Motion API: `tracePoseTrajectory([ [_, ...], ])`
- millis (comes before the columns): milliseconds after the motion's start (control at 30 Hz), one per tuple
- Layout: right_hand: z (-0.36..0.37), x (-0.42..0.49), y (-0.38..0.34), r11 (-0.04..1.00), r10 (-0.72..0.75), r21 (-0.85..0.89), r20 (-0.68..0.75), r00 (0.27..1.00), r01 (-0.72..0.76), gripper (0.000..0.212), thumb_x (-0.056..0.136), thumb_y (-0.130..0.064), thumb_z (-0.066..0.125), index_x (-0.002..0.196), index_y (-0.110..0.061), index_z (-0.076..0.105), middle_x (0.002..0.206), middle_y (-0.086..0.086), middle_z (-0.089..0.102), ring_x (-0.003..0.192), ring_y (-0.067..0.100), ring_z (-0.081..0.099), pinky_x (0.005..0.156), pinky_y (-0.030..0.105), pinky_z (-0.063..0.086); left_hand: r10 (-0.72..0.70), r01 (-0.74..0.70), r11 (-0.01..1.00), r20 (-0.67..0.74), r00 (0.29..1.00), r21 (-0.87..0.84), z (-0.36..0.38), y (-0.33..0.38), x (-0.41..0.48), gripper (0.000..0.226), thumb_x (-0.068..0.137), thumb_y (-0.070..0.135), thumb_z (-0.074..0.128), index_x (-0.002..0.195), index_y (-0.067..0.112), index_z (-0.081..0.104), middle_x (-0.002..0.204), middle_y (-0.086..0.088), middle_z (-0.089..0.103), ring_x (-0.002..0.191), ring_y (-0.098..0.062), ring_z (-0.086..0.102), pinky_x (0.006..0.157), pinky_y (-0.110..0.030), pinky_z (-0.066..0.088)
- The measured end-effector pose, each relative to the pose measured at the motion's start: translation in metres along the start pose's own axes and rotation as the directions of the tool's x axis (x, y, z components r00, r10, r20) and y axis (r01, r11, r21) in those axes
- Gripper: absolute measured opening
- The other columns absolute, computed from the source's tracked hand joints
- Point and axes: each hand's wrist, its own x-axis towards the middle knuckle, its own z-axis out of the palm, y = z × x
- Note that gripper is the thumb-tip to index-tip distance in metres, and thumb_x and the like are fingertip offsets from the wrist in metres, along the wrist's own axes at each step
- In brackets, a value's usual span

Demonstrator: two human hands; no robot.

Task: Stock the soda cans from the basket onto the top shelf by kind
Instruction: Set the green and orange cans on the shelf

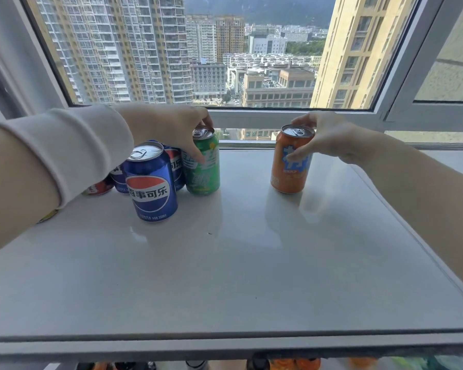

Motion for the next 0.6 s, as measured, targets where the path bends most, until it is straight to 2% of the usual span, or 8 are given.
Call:
tracePoseTrajectory([
  [267,0.000,-0.002,0.002,1.000,0.012,-0.013,-0.011,1.000,-0.012,0.078,0.059,-0.003,0.083,0.128,-0.013,0.047,0.113,0.002,0.052,0.106,0.019,0.051,0.081,0.028,0.044,-0.029,0.029,0.999,0.005,1.000,0.017,0.003,0.003,-0.002,0.073,0.072,0.030,0.076,0.132,0.016,0.037,0.129,-0.008,0.052,0.107,-0.027,0.052,0.082,-0.035,0.047],
  [467,0.003,-0.004,0.004,0.999,0.005,-0.046,-0.017,1.000,-0.006,0.081,0.064,-0.005,0.082,0.133,-0.014,0.041,0.130,0.006,0.048,0.117,0.023,0.049,0.086,0.029,0.044,-0.033,0.033,0.999,0.004,0.999,-0.010,0.005,0.005,-0.005,0.073,0.075,0.026,0.074,0.135,0.015,0.034,0.132,-0.010,0.050,0.097,-0.022,0.050,0.077,-0.034,0.047],
  [533,0.003,-0.006,0.002,0.996,-0.007,-0.089,-0.006,1.000,0.006,0.084,0.066,-0.008,0.081,0.138,-0.013,0.036,0.138,0.008,0.044,0.123,0.023,0.046,0.091,0.029,0.043,-0.032,0.032,0.999,0.012,0.999,0.012,0.006,0.007,-0.007,0.076,0.078,0.026,0.072,0.139,0.014,0.029,0.138,-0.010,0.045,0.108,-0.027,0.051,0.084,-0.037,0.047],
  [600,0.002,-0.011,-0.002,0.992,-0.010,-0.128,-0.001,1.000,0.009,0.091,0.069,-0.013,0.080,0.143,-0.013,0.027,0.146,0.008,0.036,0.130,0.024,0.040,0.095,0.030,0.041,-0.029,0.029,0.998,-0.001,1.000,0.065,0.005,0.011,-0.013,0.080,0.081,0.031,0.068,0.143,0.011,0.022,0.147,-0.011,0.032,0.126,-0.030,0.042,0.096,-0.039,0.041],
])
